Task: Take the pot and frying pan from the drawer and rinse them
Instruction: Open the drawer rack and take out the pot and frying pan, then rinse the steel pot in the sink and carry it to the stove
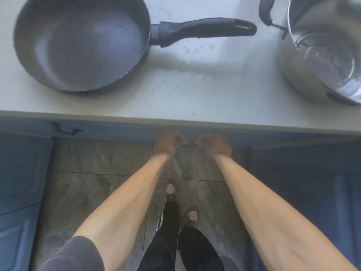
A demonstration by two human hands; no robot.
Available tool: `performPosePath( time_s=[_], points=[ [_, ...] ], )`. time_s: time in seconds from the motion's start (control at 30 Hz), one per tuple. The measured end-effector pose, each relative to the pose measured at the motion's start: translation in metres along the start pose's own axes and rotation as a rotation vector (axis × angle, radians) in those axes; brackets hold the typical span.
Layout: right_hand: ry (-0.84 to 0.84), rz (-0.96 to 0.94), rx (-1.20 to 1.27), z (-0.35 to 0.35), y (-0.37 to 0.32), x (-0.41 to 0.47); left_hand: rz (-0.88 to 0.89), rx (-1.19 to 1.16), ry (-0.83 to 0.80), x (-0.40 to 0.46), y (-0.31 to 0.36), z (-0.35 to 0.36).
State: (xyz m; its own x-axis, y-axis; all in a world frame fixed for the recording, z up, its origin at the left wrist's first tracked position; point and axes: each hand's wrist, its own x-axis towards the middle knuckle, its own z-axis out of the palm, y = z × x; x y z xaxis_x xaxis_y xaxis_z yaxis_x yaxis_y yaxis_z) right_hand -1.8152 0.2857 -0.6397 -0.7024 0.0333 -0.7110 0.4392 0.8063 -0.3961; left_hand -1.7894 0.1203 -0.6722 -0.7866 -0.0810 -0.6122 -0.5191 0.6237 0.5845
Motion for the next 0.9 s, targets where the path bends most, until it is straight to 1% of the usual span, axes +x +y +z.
performPosePath(
  time_s=[0.1, 0.17, 0.2, 0.27, 0.3, 0.4, 0.43, 0.5, 0.53, 0.6, 0.67, 0.73, 0.8, 0.83, 0.9],
  points=[
    [-0.116, -0.012, -0.055, -0.003, -0.008, -0.004, -0.021, 0.206, -0.082, -0.009, 0.012, -0.009],
    [-0.217, -0.079, -0.032, -0.009, -0.008, -0.021, -0.025, 0.363, -0.228, -0.035, 0.025, -0.013],
    [-0.244, -0.106, -0.020, -0.016, -0.005, -0.036, -0.006, 0.403, -0.305, -0.055, 0.031, -0.014],
    [-0.229, -0.109, 0.013, -0.035, 0.007, -0.079, 0.089, 0.391, -0.373, -0.102, 0.046, -0.021],
    [-0.216, -0.114, 0.044, -0.047, 0.014, -0.103, 0.150, 0.351, -0.372, -0.123, 0.054, -0.027],
    [-0.271, -0.143, 0.171, -0.095, 0.033, -0.165, 0.375, 0.186, -0.360, -0.172, 0.091, -0.068],
    [-0.247, -0.141, 0.219, -0.116, 0.038, -0.183, 0.460, 0.132, -0.348, -0.180, 0.108, -0.086],
    [-0.132, -0.138, 0.346, -0.162, 0.050, -0.215, 0.572, 0.036, -0.297, -0.183, 0.152, -0.124],
    [-0.046, -0.136, 0.435, -0.188, 0.055, -0.230, 0.609, -0.010, -0.240, -0.177, 0.175, -0.140],
    [0.178, -0.118, 0.608, -0.236, 0.063, -0.246, 0.709, -0.056, -0.083, -0.160, 0.222, -0.165],
    [0.400, -0.109, 0.697, -0.278, 0.068, -0.244, 0.807, -0.003, 0.039, -0.131, 0.262, -0.179],
    [0.542, -0.124, 0.710, -0.318, 0.078, -0.223, 0.781, 0.125, 0.102, -0.092, 0.290, -0.186],
    [0.604, -0.100, 0.659, -0.352, 0.085, -0.195, 0.679, 0.305, 0.115, -0.060, 0.308, -0.188],
    [0.591, -0.085, 0.629, -0.365, 0.088, -0.181, 0.635, 0.373, 0.105, -0.049, 0.315, -0.187],
    [0.483, -0.094, 0.584, -0.385, 0.096, -0.150, 0.561, 0.441, 0.060, -0.036, 0.325, -0.183]
  ],
)
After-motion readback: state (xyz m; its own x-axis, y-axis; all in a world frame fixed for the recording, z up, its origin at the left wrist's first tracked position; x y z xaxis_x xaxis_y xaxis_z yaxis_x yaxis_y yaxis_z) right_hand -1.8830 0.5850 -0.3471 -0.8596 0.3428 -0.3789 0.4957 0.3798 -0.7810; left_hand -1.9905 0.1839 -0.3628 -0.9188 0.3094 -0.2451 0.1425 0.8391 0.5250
